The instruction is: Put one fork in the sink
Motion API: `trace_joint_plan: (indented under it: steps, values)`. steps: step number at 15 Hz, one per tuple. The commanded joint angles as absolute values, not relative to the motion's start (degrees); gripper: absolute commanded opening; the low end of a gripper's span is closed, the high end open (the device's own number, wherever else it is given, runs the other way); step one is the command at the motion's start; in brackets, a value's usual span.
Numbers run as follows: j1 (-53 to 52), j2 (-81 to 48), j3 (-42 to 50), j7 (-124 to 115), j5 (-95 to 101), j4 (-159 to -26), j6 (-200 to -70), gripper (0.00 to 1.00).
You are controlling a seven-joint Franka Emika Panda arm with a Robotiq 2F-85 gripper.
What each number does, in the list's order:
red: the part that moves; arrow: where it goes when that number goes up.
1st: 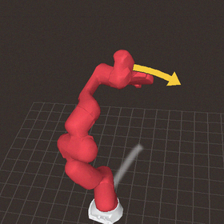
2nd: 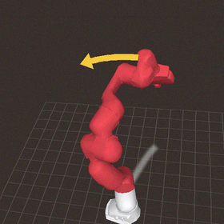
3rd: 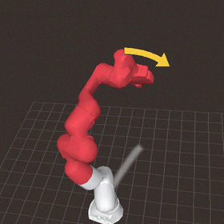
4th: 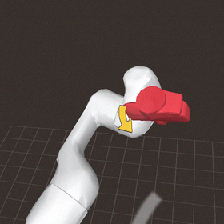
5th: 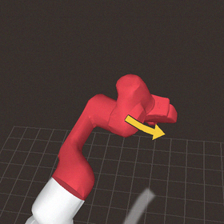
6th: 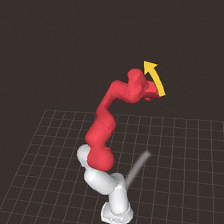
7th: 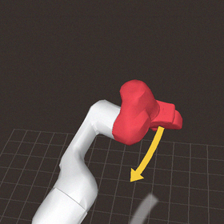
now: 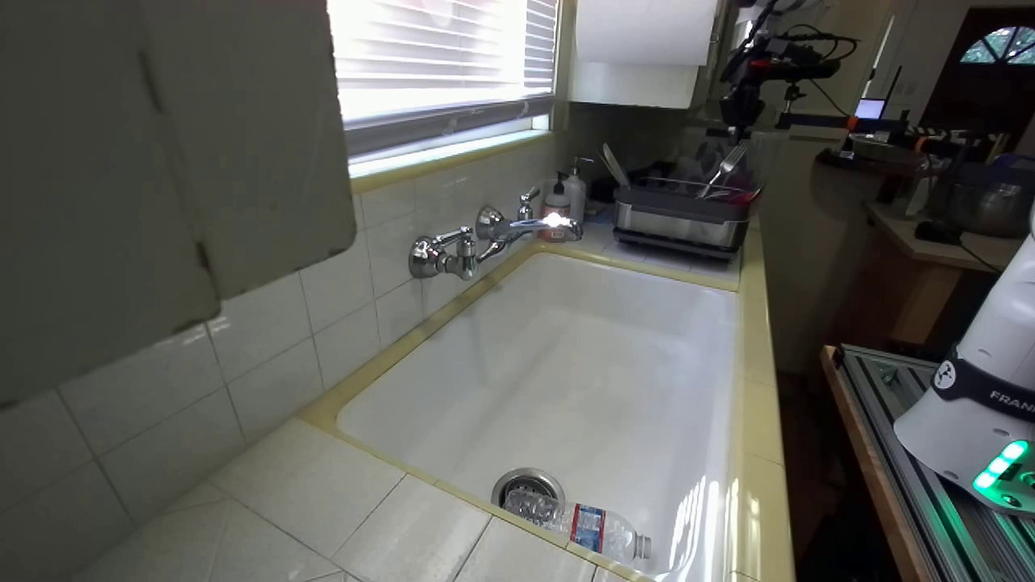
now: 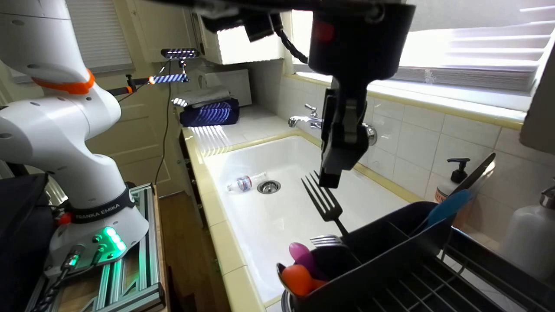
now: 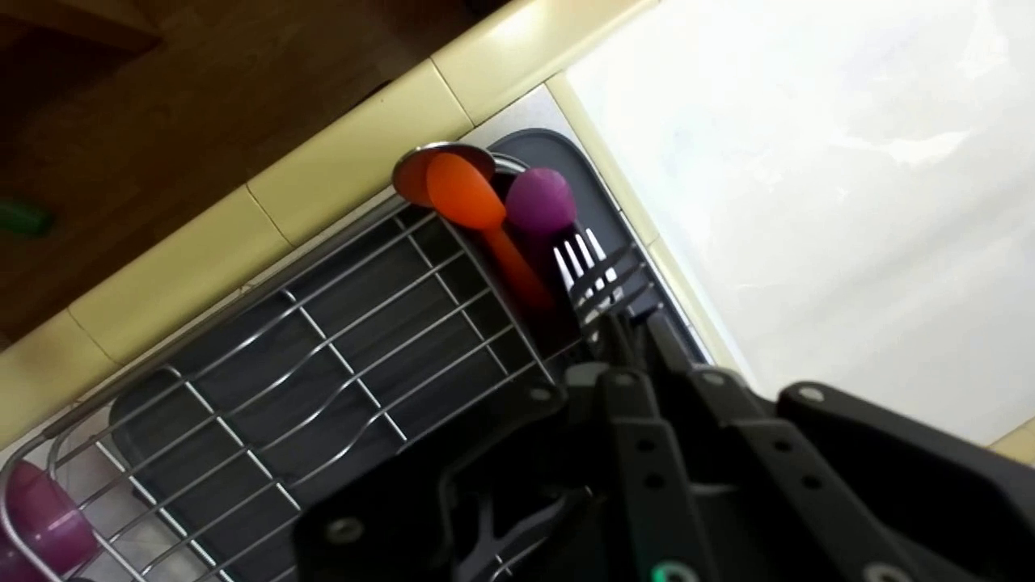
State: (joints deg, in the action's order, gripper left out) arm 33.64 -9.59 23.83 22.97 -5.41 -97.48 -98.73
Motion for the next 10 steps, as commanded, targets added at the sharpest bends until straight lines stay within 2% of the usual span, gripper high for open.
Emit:
trace_joint_plan:
  steps: [1, 6, 7, 8, 10]
  values:
    - [33.54, -13.48, 23.96, 21.9, -2.87, -97.1, -101.05, 0.02]
    - [34.45, -17.47, 23.56, 20.93, -2.72, -96.14, -103.5, 0.02]
    - [34.65, -17.5, 23.47, 20.92, -3.06, -96.12, -103.87, 0.21]
    - [34.82, -16.97, 23.37, 21.03, -3.49, -96.33, -104.57, 0.33]
    - [35.14, -15.87, 23.23, 21.48, -4.42, -96.61, -105.99, 0.47]
